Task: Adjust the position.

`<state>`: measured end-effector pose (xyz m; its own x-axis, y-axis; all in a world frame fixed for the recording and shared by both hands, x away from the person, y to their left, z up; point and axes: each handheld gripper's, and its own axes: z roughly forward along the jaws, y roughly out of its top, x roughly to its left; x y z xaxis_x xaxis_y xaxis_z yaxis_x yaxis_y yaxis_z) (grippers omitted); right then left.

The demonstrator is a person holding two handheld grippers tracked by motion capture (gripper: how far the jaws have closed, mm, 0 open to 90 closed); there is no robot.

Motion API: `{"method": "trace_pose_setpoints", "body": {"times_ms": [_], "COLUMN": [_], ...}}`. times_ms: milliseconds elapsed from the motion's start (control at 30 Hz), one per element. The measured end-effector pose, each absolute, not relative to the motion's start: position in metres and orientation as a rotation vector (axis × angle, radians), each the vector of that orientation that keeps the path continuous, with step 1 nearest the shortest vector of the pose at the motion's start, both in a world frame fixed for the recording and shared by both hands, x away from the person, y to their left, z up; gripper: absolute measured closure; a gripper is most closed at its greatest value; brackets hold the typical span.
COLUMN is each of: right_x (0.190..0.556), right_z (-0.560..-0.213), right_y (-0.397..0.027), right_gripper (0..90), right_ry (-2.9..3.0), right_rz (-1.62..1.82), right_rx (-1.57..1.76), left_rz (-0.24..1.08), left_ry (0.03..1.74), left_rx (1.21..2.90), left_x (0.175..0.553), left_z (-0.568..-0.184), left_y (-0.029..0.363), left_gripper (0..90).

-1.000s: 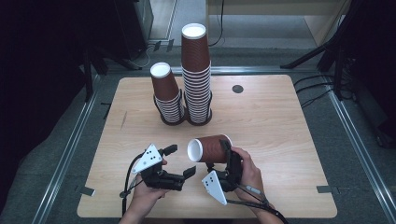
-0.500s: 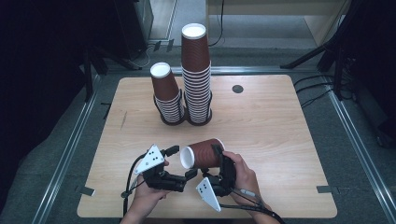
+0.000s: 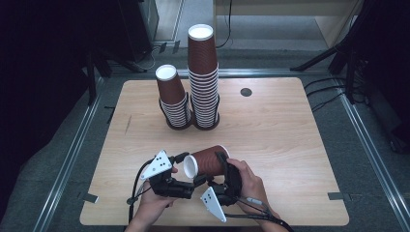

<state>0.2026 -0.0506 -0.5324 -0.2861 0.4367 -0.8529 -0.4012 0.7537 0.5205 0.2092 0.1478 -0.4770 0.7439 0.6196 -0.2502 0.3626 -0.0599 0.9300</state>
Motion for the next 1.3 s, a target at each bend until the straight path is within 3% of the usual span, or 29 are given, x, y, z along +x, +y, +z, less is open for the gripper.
{"method": "trace_pose_setpoints", "body": {"times_ms": [200,300,733,833,1300], "right_x": [0.2017,0.2014,0.2024,0.2025,0.2027], "right_z": [-0.5316,-0.5319,-0.5320,-0.5316,-0.5319], "right_y": [-0.0504,-0.0503,-0.0509,-0.0512,-0.0515], "right_gripper": [12.7,12.7,12.7,12.6,12.5], "right_ry": [1.672,1.674,1.683,1.682,1.675], "right_rz": [0.816,0.817,0.823,0.824,0.818], "right_rx": [0.022,0.018,0.025,0.031,0.035], "left_rz": [0.244,0.234,0.250,0.257,0.280], "left_ry": [0.776,0.774,0.760,0.762,0.748], "left_rx": [1.675,1.664,1.668,1.651,1.639], "left_x": [0.2085,0.2083,0.2067,0.2066,0.2063], "left_z": [-0.4769,-0.4771,-0.4771,-0.4776,-0.4795], "left_y": [0.1474,0.1481,0.1489,0.1507,0.1523], "left_gripper": [7.3,13.1,15.8,21.8,22.8]}}
